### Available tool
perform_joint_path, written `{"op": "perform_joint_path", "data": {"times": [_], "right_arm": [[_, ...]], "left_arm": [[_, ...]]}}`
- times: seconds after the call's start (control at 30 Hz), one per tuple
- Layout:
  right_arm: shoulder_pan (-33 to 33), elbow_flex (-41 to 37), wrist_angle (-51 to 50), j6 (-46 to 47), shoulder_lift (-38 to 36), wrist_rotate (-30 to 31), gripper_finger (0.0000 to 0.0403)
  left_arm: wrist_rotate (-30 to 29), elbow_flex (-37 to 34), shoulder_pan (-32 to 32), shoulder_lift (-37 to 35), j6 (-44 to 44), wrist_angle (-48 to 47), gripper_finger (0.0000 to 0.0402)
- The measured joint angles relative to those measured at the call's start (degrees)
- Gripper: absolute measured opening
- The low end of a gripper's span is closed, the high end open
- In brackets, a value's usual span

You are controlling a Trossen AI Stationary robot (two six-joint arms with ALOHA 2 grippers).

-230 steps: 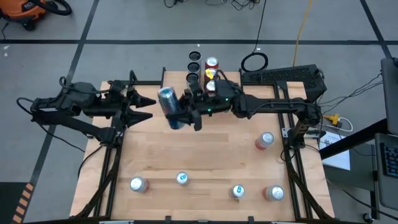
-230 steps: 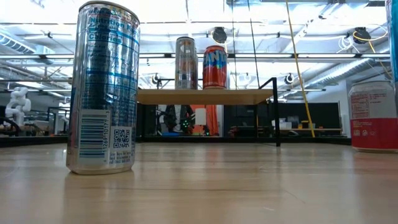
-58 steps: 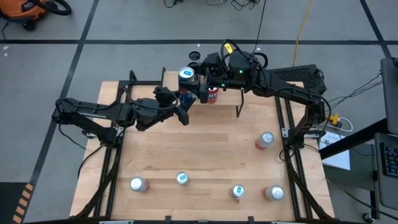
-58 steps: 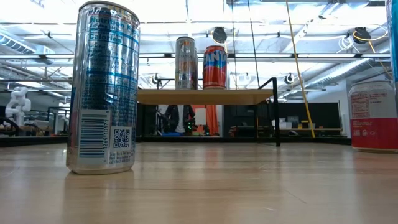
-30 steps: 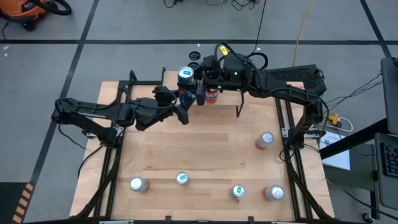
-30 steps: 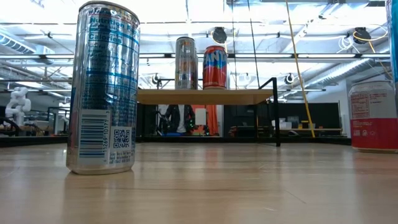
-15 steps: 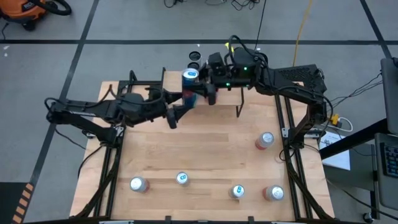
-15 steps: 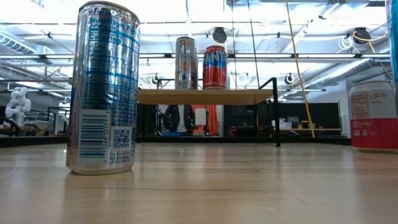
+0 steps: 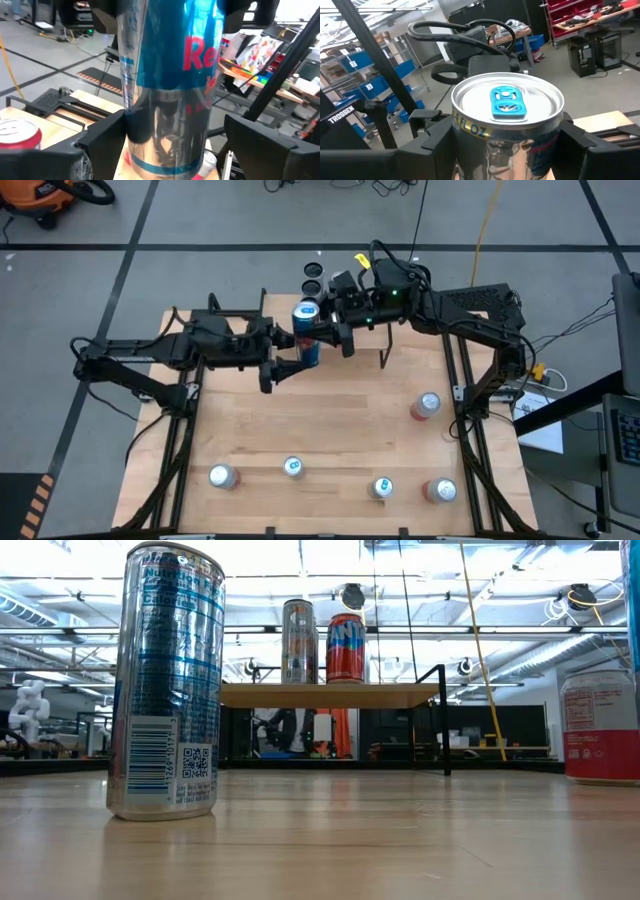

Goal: Place canned beverage on shelf
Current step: Put the left blue soda can on the shelf

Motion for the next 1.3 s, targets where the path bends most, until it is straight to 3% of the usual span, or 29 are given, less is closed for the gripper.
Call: {"op": "perform_joint_path", "data": {"times": [0.17, 0.63, 1.07, 1.3], "right_arm": [[0.0, 0.0, 0.5, 0.0, 0.0, -0.5, 0.0222], [0.0, 0.0, 0.3, 0.5, 0.0, -0.7, 0.0222], [0.0, 0.1, 0.1, -0.9, 0.0, -0.8, 0.0222], [0.0, 0.1, 0.1, -0.9, 0.0, -0.8, 0.0222]], "left_arm": [[2.4, 0.0, 1.2, 0.8, 0.0, -0.4, 0.0334], [2.0, 0.0, 1.5, 2.2, 0.0, 0.0, 0.0331], [1.5, 0.0, 1.5, 2.9, 1.4, -0.1, 0.0255], [1.3, 0.0, 1.5, 2.8, 1.6, 0.0, 0.0247]]}}
